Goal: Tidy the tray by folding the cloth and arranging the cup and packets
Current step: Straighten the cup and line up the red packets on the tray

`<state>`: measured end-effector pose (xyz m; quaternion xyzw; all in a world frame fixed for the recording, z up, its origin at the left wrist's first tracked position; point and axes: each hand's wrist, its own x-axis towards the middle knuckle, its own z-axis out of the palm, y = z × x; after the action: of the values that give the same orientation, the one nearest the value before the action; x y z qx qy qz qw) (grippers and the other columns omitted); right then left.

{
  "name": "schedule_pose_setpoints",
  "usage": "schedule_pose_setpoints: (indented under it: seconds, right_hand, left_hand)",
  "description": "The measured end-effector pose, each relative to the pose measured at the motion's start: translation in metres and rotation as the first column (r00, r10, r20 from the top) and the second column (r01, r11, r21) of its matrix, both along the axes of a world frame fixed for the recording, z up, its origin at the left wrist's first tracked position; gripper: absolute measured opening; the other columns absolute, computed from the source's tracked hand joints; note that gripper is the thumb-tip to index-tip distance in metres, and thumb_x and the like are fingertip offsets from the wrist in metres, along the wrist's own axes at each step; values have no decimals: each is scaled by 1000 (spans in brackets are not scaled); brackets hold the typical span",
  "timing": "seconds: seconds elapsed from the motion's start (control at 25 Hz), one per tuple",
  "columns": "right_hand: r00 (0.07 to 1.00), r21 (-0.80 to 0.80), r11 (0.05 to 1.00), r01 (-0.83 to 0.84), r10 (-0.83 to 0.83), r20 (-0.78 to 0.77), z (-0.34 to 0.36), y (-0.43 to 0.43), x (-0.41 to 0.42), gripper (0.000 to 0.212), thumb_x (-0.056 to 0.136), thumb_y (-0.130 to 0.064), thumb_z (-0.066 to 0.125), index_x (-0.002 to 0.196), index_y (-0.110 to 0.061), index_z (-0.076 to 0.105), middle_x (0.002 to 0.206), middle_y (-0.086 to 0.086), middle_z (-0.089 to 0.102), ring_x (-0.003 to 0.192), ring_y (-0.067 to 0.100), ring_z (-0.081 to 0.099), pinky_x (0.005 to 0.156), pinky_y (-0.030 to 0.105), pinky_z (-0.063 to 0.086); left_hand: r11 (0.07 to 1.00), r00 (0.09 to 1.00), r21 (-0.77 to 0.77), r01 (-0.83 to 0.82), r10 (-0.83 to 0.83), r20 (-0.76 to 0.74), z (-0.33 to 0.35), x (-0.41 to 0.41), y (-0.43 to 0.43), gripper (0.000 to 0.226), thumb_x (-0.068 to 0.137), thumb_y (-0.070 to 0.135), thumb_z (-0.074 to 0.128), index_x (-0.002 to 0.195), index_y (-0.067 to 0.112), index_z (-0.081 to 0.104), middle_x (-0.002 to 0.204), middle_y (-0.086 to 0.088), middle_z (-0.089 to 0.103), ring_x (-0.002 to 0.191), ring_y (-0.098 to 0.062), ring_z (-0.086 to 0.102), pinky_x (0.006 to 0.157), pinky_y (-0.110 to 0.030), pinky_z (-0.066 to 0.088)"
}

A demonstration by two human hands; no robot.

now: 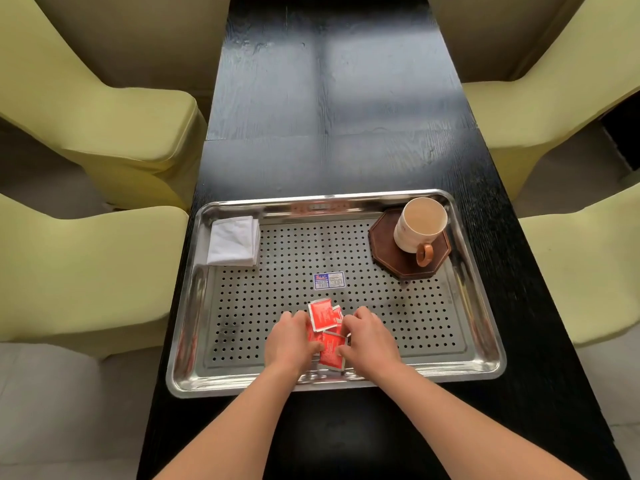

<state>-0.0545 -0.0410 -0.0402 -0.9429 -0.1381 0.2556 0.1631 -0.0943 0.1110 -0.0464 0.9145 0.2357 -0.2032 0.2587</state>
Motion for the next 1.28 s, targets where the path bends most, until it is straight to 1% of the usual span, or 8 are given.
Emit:
schedule_pose_setpoints:
  seconds: [0.12, 0.28, 0.44, 0.56, 0.68, 0.84, 1.16, 1.28]
  right_hand:
    - [973, 133, 972, 191, -170, -157, 8, -6, 5, 15, 82, -28, 75, 76, -23, 62, 85, -6, 66, 82, 15, 64, 75, 36, 55]
    - [896, 350, 830, 435, -360, -258, 22, -21, 6, 13, 81, -21, 79, 75, -20, 68, 76, -1, 72, 66, 13, 70, 65, 36, 62]
    - [982, 297, 938, 178, -150, -114, 25, -21, -4, 10, 80, -20, 78, 82, -20, 69, 90, -5, 70, 82, 12, 66, 78, 36, 58]
    - [990, 207, 978, -7, 36, -138, 20, -18, -15, 13, 81, -30, 77, 88, -21, 71, 96, -7, 67, 93, 11, 63, 83, 35, 54]
    - [987, 216, 972, 92, -61, -146, 15, -18, -17, 9, 87, -33, 69, 88, -25, 73, 91, -10, 70, 89, 8, 65, 81, 34, 56]
    - [973, 213, 959, 187, -150, -177, 14, -19, -12, 7, 89, -31, 68, 88, -25, 71, 86, -10, 71, 83, 5, 65, 79, 32, 56]
    - [966, 253, 942, 221, -175, -190, 13, 2, 4, 6, 90, -28, 69, 87, -24, 71, 84, -11, 70, 81, 8, 66, 75, 30, 55]
    - [975, 260, 946, 194, -157, -159, 15, 16, 18, 5, 90, -27, 67, 88, -25, 71, 88, -10, 70, 86, 10, 66, 78, 32, 55]
  left_hand:
    - [999, 999, -12, 40, -39, 4, -5, 0, 5, 53, 76, 34, 82, 123, 29, 58, 101, 4, 47, 93, -18, 60, 78, -32, 48]
    - [999, 999, -21, 34, -34, 5, -7, 2, 6, 47, 76, 27, 78, 117, 31, 56, 101, 3, 46, 86, -18, 58, 75, -33, 49]
    - [997, 998, -48, -59, 60, 9, -9, 1, 5, 36, 77, 30, 78, 102, 23, 53, 99, 1, 41, 80, -17, 54, 70, -30, 43]
    - [996, 995, -52, -78, 81, 52, -12, -1, 11, 18, 86, 27, 71, 97, 18, 59, 103, 0, 42, 82, -16, 53, 73, -29, 43]
    - [998, 995, -30, -58, 60, 83, -13, -6, 18, 8, 89, 18, 67, 96, 19, 65, 105, -1, 54, 84, -14, 55, 77, -29, 49]
    - [994, 997, -84, 65, -61, 53, -15, -12, 26, 32, 81, 24, 78, 111, 25, 64, 104, 4, 50, 92, -17, 57, 82, -33, 51]
    - [989, 987, 21, 144, -145, 76, -8, -9, 37, 14, 86, 16, 70, 80, 24, 61, 93, 4, 59, 93, -20, 62, 80, -36, 52]
    - [991, 990, -50, 124, -121, 73, -6, -14, 46, 23, 79, 32, 79, 95, 28, 63, 97, 7, 58, 93, -15, 60, 77, -30, 49]
